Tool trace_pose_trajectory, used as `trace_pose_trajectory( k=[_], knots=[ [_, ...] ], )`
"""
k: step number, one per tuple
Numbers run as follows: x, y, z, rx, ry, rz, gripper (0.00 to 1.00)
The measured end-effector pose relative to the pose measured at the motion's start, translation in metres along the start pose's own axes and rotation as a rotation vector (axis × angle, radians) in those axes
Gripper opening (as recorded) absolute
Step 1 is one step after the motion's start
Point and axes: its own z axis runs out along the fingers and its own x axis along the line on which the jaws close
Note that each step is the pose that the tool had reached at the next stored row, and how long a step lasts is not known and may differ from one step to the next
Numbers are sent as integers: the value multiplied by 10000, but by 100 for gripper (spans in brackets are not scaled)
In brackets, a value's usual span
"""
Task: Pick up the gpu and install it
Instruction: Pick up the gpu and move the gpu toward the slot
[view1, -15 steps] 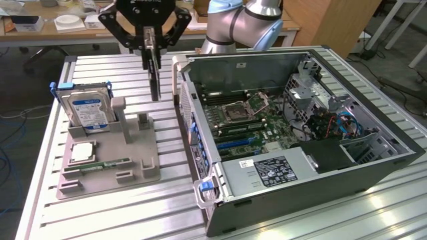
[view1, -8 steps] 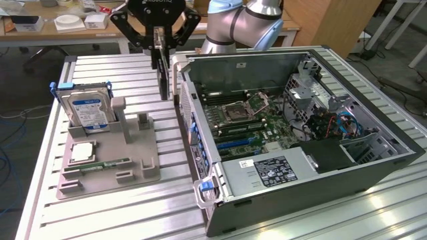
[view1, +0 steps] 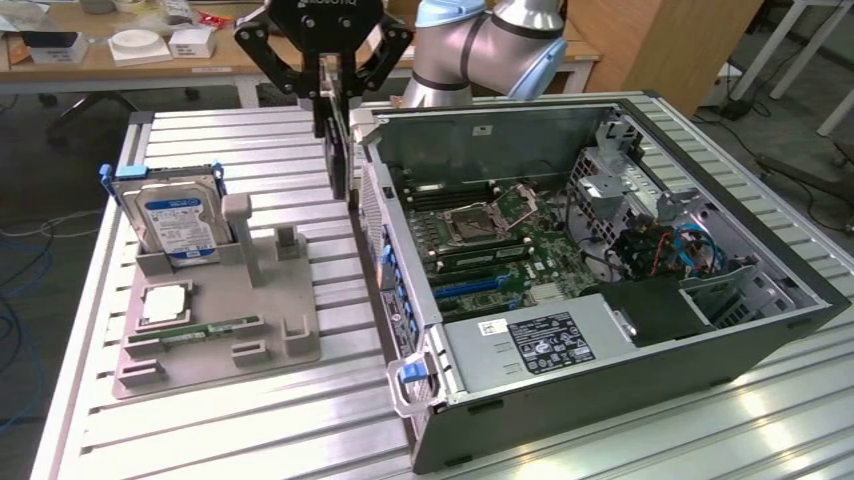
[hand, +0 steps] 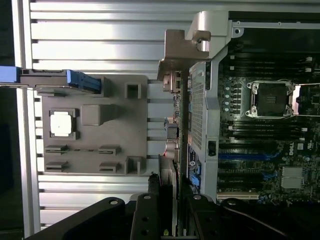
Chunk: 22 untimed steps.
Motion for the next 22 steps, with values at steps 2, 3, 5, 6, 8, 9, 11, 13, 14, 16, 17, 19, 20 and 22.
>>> trace_pose_trajectory(
  k=[2, 3, 5, 6, 8, 9, 11, 13, 14, 16, 17, 19, 20, 22],
  knots=[
    [-22, 0, 0, -5, 0, 0, 26],
    [-34, 0, 0, -8, 0, 0, 26],
    [-63, 0, 0, -14, 0, 0, 26],
    [-86, 1, 0, -19, 0, 0, 26],
    [-132, 1, 0, -28, 0, 1, 26],
    [-158, 1, 0, -31, 0, 0, 26],
    [-204, 2, -1, -36, 1, 0, 26],
    [-248, 2, -1, -40, 1, -1, 26],
    [-270, 2, -1, -41, 2, -1, 26],
    [-314, 3, 0, -44, 1, 0, 26],
    [-334, 3, 1, -47, 0, 1, 26],
    [-379, 3, 1, -51, 0, 0, 26],
    [-401, 4, 1, -53, 1, 0, 26],
    [-448, 4, 1, -56, 2, 0, 26]
  ],
)
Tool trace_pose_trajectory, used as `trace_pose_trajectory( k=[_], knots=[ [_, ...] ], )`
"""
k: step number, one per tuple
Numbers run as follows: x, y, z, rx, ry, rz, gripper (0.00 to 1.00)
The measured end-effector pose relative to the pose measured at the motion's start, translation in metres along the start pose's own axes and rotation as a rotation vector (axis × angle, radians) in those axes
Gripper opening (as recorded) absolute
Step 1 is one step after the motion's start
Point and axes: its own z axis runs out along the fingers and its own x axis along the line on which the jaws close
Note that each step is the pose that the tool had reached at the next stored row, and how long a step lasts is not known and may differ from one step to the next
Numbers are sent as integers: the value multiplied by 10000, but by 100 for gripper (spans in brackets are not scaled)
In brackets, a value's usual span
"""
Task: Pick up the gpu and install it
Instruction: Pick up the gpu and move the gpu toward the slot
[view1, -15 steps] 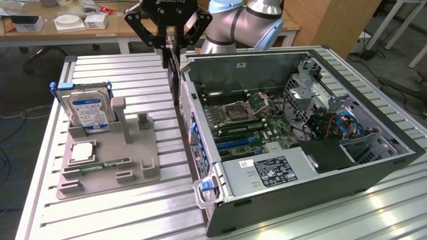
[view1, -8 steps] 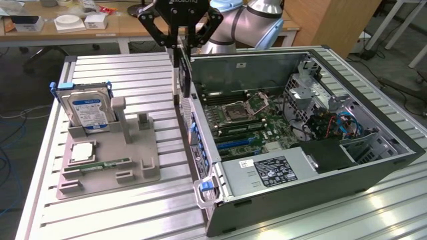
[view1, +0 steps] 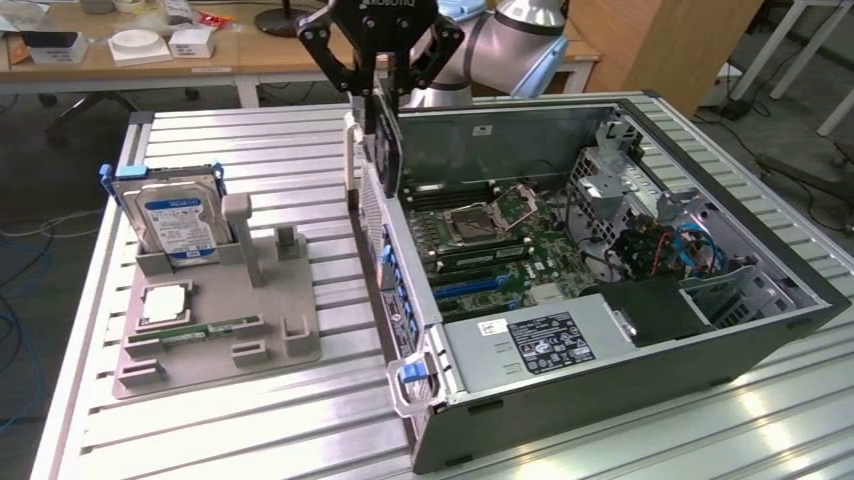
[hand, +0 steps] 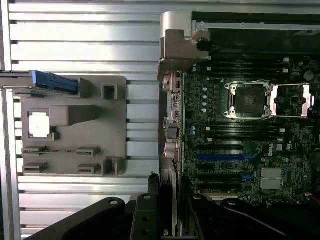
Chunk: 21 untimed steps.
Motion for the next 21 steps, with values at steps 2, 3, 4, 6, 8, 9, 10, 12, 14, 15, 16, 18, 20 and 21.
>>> trace_pose_trajectory(
  k=[2, 3, 4, 6, 8, 9, 10, 12, 14, 15, 16, 18, 20, 21],
  knots=[
    [-48, 0, 1, -7, -1, 0, 26],
    [-71, 1, 1, -12, 0, 1, 26],
    [-94, 1, 2, -18, -1, 1, 26],
    [-141, 1, 2, -29, -1, 0, 26],
    [-189, 2, 3, -37, -1, -1, 26],
    [-214, 2, 3, -41, -1, -1, 26],
    [-241, 2, 2, -43, -1, 0, 26],
    [-386, 3, 2, -52, -1, -2, 26],
    [-428, 4, 2, -54, 0, 1, 26],
    [-451, 4, 2, -55, 0, 0, 26],
    [-474, 4, 2, -56, 0, -1, 26],
    [-512, 4, 3, -57, -1, -1, 26],
    [-537, 4, 4, -57, -1, 0, 26],
    [-555, 5, 4, -57, -1, -1, 26]
  ],
)
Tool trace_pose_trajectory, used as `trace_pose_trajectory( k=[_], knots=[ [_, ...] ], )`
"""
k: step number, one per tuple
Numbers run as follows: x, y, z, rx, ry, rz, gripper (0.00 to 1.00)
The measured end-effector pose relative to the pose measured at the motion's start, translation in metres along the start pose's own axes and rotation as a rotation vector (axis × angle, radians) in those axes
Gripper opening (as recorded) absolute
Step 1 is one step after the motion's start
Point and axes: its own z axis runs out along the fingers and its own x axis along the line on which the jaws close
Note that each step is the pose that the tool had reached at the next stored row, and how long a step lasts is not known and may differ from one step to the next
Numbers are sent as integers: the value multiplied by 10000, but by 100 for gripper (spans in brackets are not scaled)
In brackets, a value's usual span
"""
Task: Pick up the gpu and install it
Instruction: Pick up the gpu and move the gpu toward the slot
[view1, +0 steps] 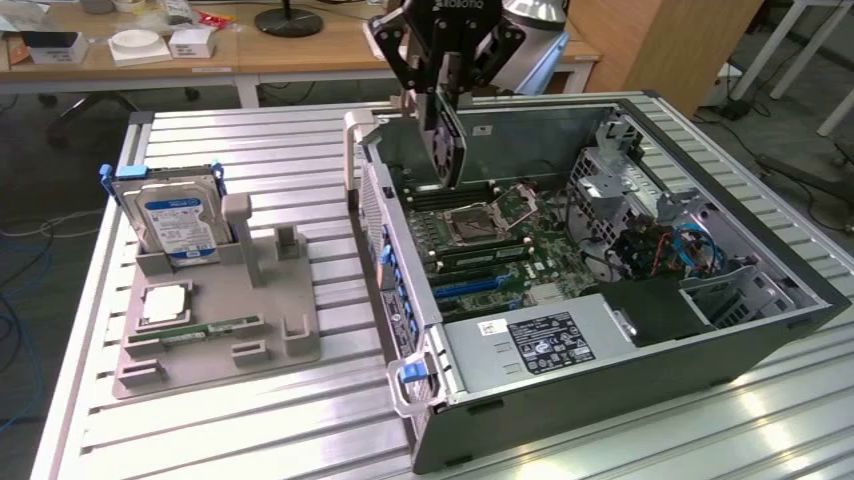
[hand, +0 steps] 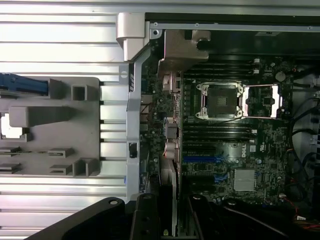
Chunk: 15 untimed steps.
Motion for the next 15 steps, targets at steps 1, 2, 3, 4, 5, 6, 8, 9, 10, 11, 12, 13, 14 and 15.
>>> trace_pose_trajectory(
  k=[1, 2, 3, 4, 5, 6, 8, 9, 10, 11, 12, 13, 14, 15],
  knots=[
    [-18, 0, 0, 1, 1, -1, 26],
    [-35, 0, 0, 0, 1, 1, 26],
    [-53, 1, 1, 0, 0, 1, 26],
    [-86, 1, 1, -2, 1, 0, 26],
    [-110, 1, 1, -5, 1, 1, 26],
    [-139, 1, 2, -6, 0, 0, 26],
    [-193, 2, 2, -6, 1, 0, 26],
    [-217, 2, 2, -7, 0, 1, 26],
    [-243, 2, 2, -6, 1, 1, 26],
    [-272, 3, 3, -6, 1, 1, 26],
    [-302, 3, 3, -6, 1, 1, 26],
    [-329, 3, 3, -6, 1, -1, 26],
    [-354, 3, 3, -6, 1, 0, 26],
    [-379, 3, 4, -6, 0, 0, 26]
  ],
)
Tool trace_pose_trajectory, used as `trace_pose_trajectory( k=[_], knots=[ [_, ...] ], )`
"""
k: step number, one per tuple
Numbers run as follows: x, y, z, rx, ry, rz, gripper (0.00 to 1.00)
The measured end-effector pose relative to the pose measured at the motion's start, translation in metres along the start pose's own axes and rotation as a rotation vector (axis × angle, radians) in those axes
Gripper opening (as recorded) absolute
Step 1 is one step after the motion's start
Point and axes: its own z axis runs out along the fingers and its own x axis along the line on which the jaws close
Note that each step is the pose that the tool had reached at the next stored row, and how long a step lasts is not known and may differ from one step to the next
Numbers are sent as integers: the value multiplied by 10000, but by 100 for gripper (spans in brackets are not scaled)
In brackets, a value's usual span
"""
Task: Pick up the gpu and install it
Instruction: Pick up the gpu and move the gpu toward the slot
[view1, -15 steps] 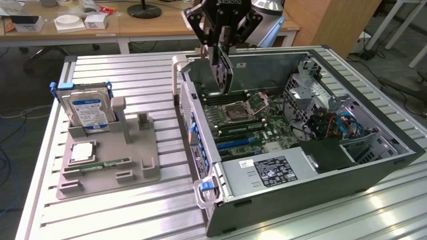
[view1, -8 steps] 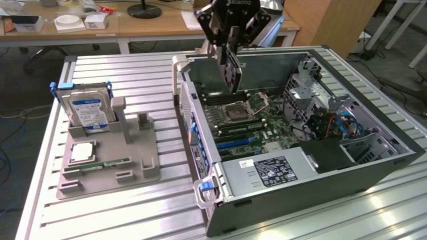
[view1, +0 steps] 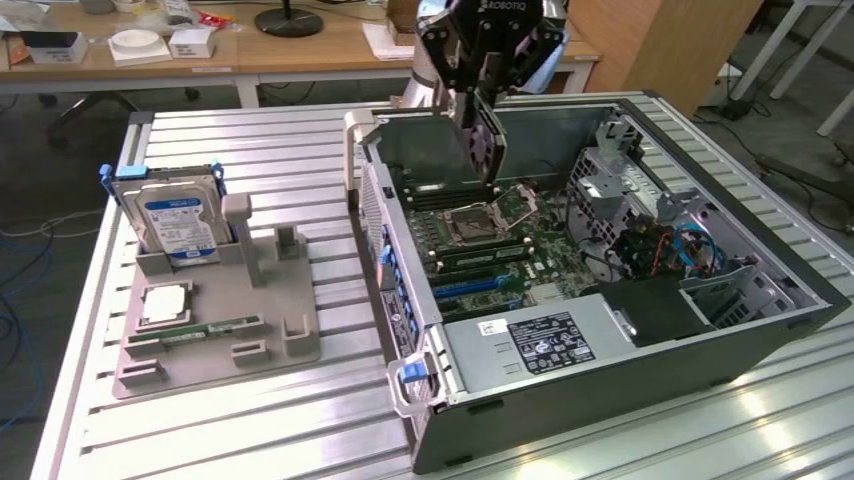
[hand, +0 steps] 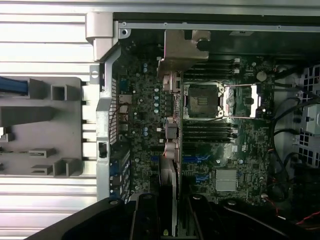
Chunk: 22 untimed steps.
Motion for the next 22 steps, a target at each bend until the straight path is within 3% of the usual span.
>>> trace_pose_trajectory(
  k=[4, 10, 11, 13, 14, 22],
  knots=[
    [-96, 1, 3, 1, 0, -2, 26],
    [-172, 2, 15, 57, 0, 0, 26],
    [-179, 2, 17, 78, -1, 0, 26],
    [-188, 2, 20, 195, -7, 3, 26],
    [-195, 2, 23, 225, -9, 1, 26],
    [-316, 3, 39, 225, -10, 3, 26]
  ],
)
